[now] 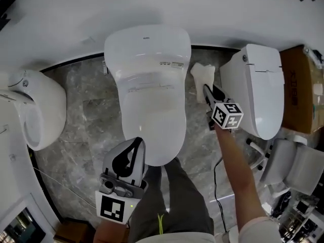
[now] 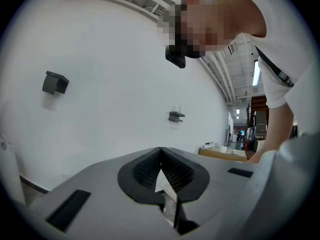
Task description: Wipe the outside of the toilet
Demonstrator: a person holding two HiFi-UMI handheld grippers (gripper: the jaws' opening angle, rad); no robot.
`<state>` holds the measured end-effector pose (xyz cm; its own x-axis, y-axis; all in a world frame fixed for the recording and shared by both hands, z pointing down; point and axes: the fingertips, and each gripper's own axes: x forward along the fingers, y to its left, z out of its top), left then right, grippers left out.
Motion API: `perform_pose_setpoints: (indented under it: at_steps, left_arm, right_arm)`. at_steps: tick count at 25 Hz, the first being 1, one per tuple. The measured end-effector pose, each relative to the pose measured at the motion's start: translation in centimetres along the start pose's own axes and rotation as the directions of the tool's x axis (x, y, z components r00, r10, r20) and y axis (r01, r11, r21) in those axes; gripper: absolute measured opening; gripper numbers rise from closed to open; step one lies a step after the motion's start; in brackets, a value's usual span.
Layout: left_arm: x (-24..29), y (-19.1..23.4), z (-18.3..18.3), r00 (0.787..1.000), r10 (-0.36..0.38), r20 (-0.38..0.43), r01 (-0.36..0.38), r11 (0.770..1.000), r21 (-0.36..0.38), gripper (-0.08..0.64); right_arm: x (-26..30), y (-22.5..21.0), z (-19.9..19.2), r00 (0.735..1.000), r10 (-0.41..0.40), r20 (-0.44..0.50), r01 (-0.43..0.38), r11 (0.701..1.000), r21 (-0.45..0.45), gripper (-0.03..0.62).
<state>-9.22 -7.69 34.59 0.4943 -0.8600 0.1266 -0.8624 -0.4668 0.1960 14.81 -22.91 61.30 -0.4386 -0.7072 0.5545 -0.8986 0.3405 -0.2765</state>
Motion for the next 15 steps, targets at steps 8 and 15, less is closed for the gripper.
perform_pose_setpoints:
  at_steps: [8,15]
  left_arm:
    - [-4.2,-0.9,6.9,0.997,0.016,0.080,-0.018,1.000,0.017,0.017]
    - [-7.7,-1.7,12.3,0.992,0.033,0.118,-0.036,0.999,0.025,0.018]
  right_arm:
    - [-7.1,9.1,7.4,0.993,0.076,0.095,-0.071,0.996,-0.048,0.114]
    - [-14.2,15.8,15.5,0.964,0.146,0.221,-0.134,0.989,-0.070,0.114]
